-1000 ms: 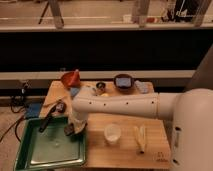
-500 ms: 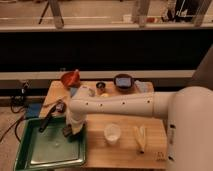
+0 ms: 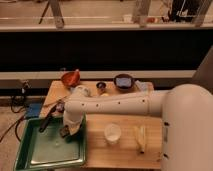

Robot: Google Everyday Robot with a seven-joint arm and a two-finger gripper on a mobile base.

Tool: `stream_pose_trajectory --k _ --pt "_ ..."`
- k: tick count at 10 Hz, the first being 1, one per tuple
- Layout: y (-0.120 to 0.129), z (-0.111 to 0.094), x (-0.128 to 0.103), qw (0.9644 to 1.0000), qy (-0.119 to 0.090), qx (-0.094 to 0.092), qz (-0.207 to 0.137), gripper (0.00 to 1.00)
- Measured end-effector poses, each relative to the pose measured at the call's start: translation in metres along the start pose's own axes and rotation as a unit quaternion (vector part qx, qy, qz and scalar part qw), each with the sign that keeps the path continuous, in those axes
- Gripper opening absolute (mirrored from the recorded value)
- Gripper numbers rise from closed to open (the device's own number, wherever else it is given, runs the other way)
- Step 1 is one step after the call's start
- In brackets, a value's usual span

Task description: Wipe tray with eraser

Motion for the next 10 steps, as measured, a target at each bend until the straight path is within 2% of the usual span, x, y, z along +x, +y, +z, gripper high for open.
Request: stream_pose_trajectory --k 2,4,5,7,10 --pt "0.001 0.009 -0.017 0.9995 -0.021 -0.011 -0.022 0.00" --pt "-0.003 0.028 -0.037 0.9976 -0.051 -0.025 -0.039 0.00" --pt "-0.003 0.033 -0.040 0.9968 -0.061 -0.029 -0.042 0.00" --pt "-0.008 0.041 -0.049 0.9949 -0.078 -0.034 -0.055 0.00" --pt "-0.020 0.051 -0.062 0.9925 -0.091 -0.046 -0.067 0.00"
